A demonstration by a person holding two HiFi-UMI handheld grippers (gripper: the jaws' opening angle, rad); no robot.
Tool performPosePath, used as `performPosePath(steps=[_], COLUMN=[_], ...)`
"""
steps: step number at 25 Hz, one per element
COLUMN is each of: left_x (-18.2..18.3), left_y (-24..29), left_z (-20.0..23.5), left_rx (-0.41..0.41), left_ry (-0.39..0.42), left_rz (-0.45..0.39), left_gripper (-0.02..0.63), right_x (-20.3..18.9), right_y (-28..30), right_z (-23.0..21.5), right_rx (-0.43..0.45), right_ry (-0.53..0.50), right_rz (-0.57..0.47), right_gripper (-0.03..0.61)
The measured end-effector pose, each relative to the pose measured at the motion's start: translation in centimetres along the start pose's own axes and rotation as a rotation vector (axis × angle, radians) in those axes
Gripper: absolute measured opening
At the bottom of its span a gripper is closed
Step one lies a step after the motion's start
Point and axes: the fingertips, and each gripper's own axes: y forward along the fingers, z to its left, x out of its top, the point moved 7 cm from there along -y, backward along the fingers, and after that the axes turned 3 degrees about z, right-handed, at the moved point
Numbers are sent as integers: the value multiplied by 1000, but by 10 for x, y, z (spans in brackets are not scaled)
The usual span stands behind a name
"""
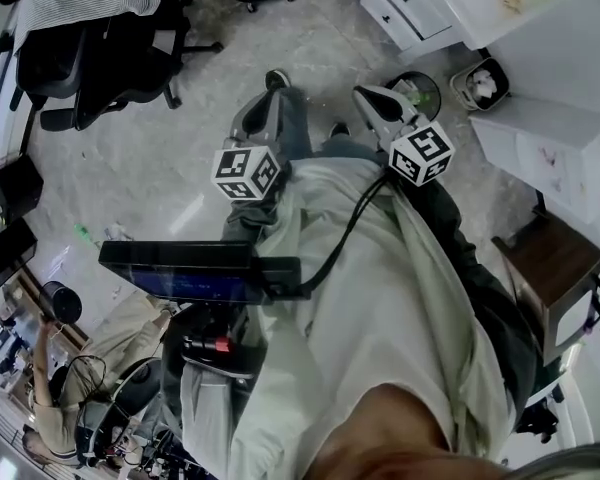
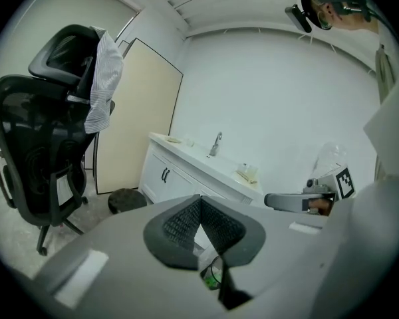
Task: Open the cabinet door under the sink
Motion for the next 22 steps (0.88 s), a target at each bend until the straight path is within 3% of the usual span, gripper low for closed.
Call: performPosePath(steps=[4, 8, 13, 17, 22], left_x=[9, 31, 69, 99, 123], left_y=[28, 62, 102, 128, 155], left_z=[15, 41, 86, 132, 175], left_rx=[-31, -79, -146, -199, -283], left_ry=[1, 2, 14, 8, 9], left_rz=[21, 34, 57, 97, 135], left_gripper=[6, 6, 6, 6, 6], right_x=[11, 22, 48, 72, 94], right_y=[17, 48, 104, 159, 212], right_z=[1, -15, -44, -66, -76], right_rx=[13, -59, -107, -197, -290], right_ry=[-171, -212, -42, 84, 71], right_rz=[53, 67, 1, -52, -41], right_gripper=[-2, -2, -2, -2, -2])
